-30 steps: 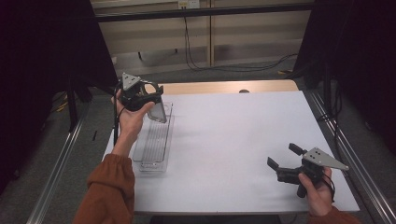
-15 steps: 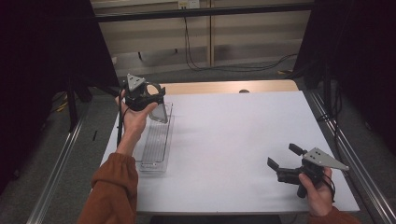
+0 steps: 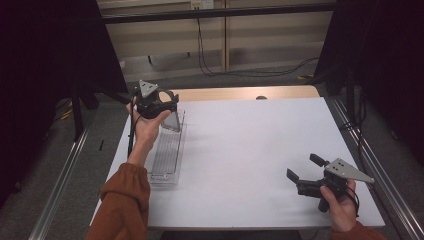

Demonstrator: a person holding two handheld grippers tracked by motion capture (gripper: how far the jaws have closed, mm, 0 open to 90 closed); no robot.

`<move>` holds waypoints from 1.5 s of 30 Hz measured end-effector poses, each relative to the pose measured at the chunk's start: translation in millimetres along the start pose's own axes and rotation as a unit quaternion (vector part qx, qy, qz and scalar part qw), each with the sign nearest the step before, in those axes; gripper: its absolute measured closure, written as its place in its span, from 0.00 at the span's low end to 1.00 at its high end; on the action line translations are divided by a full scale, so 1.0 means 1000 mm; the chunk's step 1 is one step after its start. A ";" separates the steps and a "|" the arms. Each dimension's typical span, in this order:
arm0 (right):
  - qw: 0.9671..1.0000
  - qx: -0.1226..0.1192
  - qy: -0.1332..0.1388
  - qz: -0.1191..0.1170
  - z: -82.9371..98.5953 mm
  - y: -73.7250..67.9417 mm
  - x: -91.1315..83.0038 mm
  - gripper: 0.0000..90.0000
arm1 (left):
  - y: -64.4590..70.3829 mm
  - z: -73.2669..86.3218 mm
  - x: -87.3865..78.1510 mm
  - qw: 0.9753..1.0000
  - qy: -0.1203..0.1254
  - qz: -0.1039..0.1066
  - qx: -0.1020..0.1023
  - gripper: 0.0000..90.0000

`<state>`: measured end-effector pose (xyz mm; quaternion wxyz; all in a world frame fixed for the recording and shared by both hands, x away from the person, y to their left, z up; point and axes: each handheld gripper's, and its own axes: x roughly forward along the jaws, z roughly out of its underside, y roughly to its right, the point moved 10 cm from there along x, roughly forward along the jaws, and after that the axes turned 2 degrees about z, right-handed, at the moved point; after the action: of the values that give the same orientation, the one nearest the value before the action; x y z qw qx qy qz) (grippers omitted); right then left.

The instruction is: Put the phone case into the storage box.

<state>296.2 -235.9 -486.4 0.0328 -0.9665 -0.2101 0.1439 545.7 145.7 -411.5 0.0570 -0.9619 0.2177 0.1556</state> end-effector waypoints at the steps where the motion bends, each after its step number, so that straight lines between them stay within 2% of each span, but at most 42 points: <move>1: 1.000 0.000 0.001 0.001 0.000 0.000 0.000 0.00 | -0.001 0.001 0.000 1.000 -0.005 -0.004 0.006 0.12; 6: 1.000 -0.003 0.000 -0.003 0.000 -0.001 0.000 0.00 | -0.002 0.003 0.005 1.000 -0.003 -0.016 0.005 0.12; 7: 1.000 -0.002 0.000 -0.002 0.000 -0.001 0.000 0.00 | -0.002 0.003 0.007 1.000 0.002 -0.013 0.005 0.12; 9: 1.000 -0.003 0.001 -0.003 0.000 -0.001 0.000 0.00 | -0.005 0.005 0.009 1.000 -0.003 -0.017 0.008 0.12; 10: 1.000 -0.003 0.000 -0.002 0.000 -0.001 0.000 0.00 | -0.005 0.006 0.011 1.000 0.001 -0.020 0.001 0.12; 15: 1.000 -0.002 0.000 -0.001 0.000 0.000 0.000 0.00 | -0.008 0.008 0.015 1.000 -0.002 -0.022 -0.001 0.12; 18: 1.000 -0.003 -0.001 -0.001 0.001 0.000 0.000 0.00 | -0.009 0.009 0.017 1.000 -0.001 -0.029 0.004 0.12; 21: 1.000 -0.003 0.000 -0.001 0.000 0.000 0.000 0.00 | -0.013 0.010 0.020 1.000 -0.003 -0.026 -0.003 0.12; 24: 1.000 -0.007 -0.001 -0.003 0.001 0.000 0.000 0.00 | -0.013 0.010 0.021 0.999 -0.002 -0.034 -0.007 0.12; 26: 1.000 -0.003 0.000 -0.002 0.000 0.000 0.000 0.00 | -0.013 0.009 0.021 0.999 -0.001 -0.033 -0.001 0.12; 28: 1.000 -0.001 0.001 -0.004 0.001 -0.001 0.001 0.00 | -0.014 0.010 0.023 0.999 -0.001 -0.033 -0.006 0.12; 34: 1.000 -0.005 -0.001 -0.006 0.001 -0.001 0.000 0.00 | -0.015 0.013 0.027 1.000 -0.006 -0.030 0.001 0.12; 35: 1.000 0.000 0.002 -0.003 0.000 -0.001 0.000 0.00 | -0.015 0.013 0.028 1.000 -0.004 -0.030 0.000 0.12; 39: 1.000 -0.003 0.001 -0.006 0.000 -0.001 0.000 0.00 | -0.015 0.015 0.032 0.999 -0.008 -0.034 -0.008 0.12; 42: 1.000 -0.006 0.000 -0.007 0.001 -0.001 0.000 0.00 | -0.016 0.016 0.034 0.999 -0.011 -0.031 0.000 0.12; 45: 1.000 -0.002 0.001 -0.007 0.000 -0.002 0.000 0.00 | -0.016 0.015 0.036 0.999 -0.010 -0.032 -0.004 0.11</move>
<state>295.5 -234.5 -486.4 0.0325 -0.9652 -0.2171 0.1420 579.5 148.7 -436.2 0.0599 -0.9670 0.1856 0.1639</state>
